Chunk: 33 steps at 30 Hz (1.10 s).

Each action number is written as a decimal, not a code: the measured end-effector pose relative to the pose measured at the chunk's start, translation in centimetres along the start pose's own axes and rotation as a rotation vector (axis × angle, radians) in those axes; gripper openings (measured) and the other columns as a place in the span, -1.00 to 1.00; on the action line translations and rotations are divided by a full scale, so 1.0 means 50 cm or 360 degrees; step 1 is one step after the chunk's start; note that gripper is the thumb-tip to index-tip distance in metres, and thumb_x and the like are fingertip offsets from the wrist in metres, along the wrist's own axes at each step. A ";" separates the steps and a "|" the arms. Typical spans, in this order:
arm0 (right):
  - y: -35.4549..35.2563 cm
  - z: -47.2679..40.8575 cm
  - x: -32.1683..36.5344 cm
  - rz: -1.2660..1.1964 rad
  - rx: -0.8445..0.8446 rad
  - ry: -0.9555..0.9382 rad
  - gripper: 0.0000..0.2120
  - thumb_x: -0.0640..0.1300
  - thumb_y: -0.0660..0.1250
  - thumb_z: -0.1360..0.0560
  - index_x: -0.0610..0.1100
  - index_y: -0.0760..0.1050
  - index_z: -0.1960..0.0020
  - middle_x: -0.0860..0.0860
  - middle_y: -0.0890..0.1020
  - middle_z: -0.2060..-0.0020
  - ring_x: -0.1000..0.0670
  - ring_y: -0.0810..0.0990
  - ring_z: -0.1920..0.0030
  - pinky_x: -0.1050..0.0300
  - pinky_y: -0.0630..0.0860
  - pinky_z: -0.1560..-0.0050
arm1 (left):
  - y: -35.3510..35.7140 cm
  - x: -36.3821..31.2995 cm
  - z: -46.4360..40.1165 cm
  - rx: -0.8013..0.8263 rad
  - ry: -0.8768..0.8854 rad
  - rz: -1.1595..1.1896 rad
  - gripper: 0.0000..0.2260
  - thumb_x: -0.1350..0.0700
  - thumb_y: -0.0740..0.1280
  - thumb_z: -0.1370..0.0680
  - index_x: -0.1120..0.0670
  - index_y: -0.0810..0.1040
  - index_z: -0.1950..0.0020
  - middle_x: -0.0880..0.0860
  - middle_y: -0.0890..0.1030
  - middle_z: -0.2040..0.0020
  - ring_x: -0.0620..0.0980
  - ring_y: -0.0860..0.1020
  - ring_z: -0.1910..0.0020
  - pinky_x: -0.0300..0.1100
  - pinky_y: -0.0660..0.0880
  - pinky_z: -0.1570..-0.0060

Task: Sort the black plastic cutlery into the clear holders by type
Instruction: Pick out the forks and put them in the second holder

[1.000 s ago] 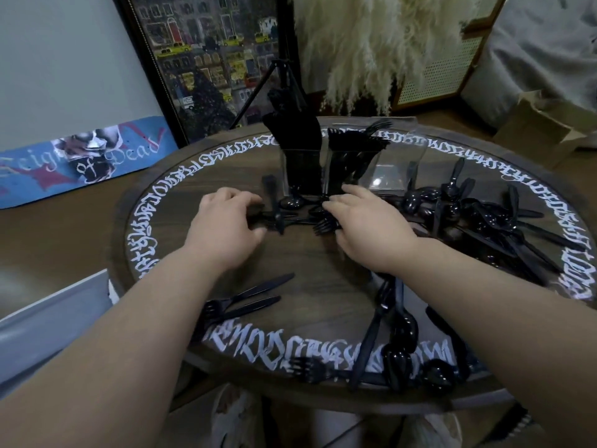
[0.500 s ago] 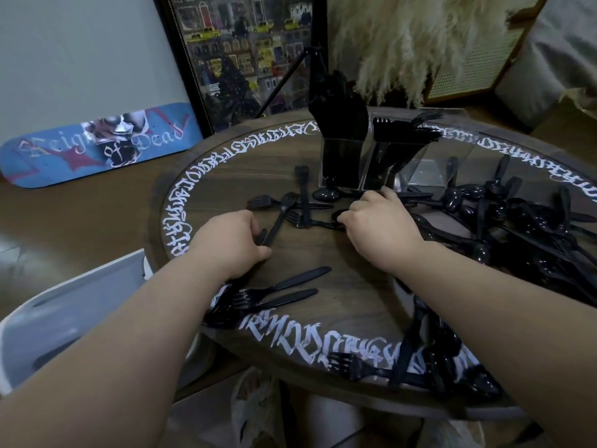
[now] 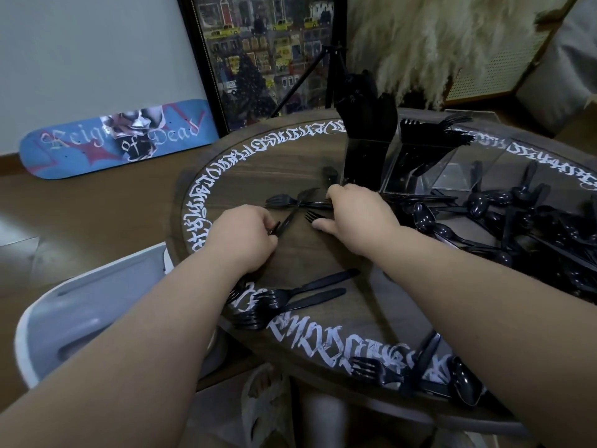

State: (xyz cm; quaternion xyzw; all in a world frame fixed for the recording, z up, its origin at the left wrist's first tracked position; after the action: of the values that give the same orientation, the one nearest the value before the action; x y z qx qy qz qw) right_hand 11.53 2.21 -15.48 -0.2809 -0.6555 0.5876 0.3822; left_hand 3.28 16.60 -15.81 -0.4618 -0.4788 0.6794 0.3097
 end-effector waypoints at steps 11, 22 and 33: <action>-0.003 0.017 -0.060 -0.0198 0.0064 0.0357 -0.46 0.09 0.43 -0.44 -0.18 0.37 -0.26 -0.13 0.58 -0.03 -0.18 0.54 -0.08 0.05 0.46 0.01 | 0.019 -0.003 -0.007 0.0088 -0.0014 0.0065 -0.90 0.04 0.44 -0.46 -0.04 0.57 0.08 -0.04 0.59 0.07 0.03 0.55 -0.02 -0.17 0.49 0.00; 0.024 0.036 -0.085 -0.0464 0.0286 0.0514 -0.82 -0.11 0.36 -0.47 -0.19 0.50 0.23 -0.09 0.58 0.24 -0.14 0.55 0.15 0.12 0.43 0.21 | 0.008 -0.020 -0.009 -0.0004 0.0042 0.0026 -0.96 0.10 0.32 -0.52 -0.01 0.51 0.12 0.01 0.60 0.09 0.08 0.54 0.02 -0.19 0.40 0.11; 0.013 0.060 -0.088 -0.0383 0.0243 0.0408 -0.75 0.03 0.40 -0.45 -0.14 0.54 0.03 -0.06 0.59 0.14 -0.13 0.55 0.07 0.11 0.46 0.14 | -0.017 -0.054 0.008 -0.0128 0.0116 0.0104 -0.92 0.05 0.35 -0.53 -0.02 0.59 0.00 -0.01 0.62 0.04 0.07 0.54 -0.02 -0.16 0.42 0.02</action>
State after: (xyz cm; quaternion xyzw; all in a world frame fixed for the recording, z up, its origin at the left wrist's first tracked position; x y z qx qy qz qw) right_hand 11.41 -2.92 -16.93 -0.2432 -0.5839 0.5451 0.5503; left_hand 3.94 14.43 -14.05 -0.5136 -0.4788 0.6521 0.2858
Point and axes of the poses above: each hand's wrist, its own z-axis away from the middle knuckle, its own y-axis out of the palm, x = y × z, the point moved 7 cm from there along -z, towards the middle knuckle
